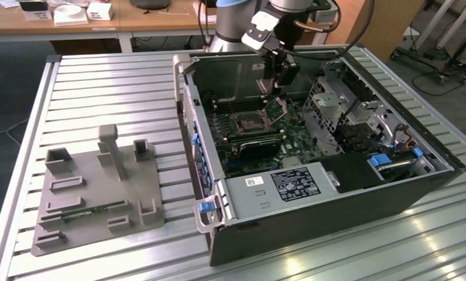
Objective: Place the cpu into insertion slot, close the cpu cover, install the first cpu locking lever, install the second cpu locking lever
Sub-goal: 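Place the cpu into insertion slot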
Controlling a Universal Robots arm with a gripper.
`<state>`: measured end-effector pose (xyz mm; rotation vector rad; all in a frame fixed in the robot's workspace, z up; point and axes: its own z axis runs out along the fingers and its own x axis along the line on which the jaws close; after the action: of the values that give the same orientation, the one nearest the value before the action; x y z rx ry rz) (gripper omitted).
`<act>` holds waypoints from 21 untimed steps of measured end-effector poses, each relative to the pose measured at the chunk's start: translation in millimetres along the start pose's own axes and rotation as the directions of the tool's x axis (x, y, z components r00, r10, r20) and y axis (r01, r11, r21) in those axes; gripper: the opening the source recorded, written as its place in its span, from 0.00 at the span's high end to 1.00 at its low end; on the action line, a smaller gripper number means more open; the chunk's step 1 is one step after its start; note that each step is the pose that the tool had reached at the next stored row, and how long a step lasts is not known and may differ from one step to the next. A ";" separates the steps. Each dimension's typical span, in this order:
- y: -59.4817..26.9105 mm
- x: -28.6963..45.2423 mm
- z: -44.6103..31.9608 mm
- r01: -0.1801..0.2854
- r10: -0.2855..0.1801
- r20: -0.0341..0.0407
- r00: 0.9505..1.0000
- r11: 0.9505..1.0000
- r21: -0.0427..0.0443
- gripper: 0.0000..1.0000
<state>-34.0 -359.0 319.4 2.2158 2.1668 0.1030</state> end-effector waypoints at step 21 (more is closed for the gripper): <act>-2.7 1.0 17.1 0.004 -0.004 -0.001 1.000 1.000 0.000 0.46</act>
<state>-35.4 -357.6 302.1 2.2116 2.1723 0.1044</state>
